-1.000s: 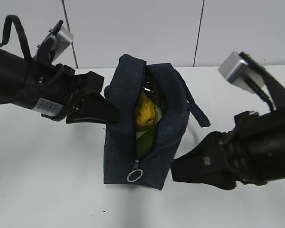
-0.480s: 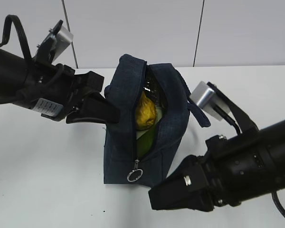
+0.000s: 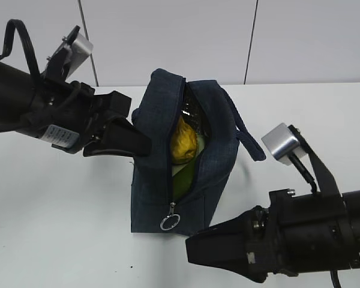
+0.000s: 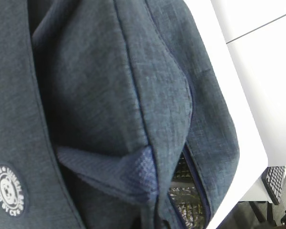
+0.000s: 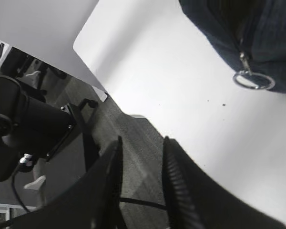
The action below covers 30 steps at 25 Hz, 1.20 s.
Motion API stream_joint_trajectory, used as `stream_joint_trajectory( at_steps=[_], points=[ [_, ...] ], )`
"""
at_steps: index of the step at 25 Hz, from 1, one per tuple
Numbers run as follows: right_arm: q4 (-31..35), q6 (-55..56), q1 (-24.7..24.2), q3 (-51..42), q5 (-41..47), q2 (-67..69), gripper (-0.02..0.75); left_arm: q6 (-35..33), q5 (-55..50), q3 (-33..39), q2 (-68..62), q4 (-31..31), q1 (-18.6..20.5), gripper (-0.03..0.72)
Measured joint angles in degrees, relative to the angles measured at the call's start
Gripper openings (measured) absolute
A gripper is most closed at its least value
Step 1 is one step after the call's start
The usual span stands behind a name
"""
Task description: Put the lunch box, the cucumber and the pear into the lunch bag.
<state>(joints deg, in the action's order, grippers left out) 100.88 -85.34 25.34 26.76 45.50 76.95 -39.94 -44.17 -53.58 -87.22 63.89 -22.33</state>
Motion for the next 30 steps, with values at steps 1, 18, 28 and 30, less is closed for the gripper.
stream_joint_trajectory(
  at_steps=[1, 18, 28, 30],
  points=[
    [0.4, -1.8, 0.0, 0.0, -0.6, 0.0, 0.237, 0.0, 0.0, 0.0, 0.0, 0.0, 0.0, -0.015],
    [1.2, -23.7, 0.0, 0.0, -4.6, 2.3, 0.25, 0.0, 0.0, 0.0, 0.0, 0.0, 0.0, -0.015],
    [1.4, -41.1, 0.0, 0.2, -8.2, 10.4, 0.29, 0.0, 0.1, 0.0, 0.0, 0.0, 0.0, -0.015],
    [1.5, -43.3, 0.0, 1.1, -8.3, 12.1, 0.293, 0.0, 0.1, 0.0, 0.0, 0.0, 0.0, -0.015]
  ],
)
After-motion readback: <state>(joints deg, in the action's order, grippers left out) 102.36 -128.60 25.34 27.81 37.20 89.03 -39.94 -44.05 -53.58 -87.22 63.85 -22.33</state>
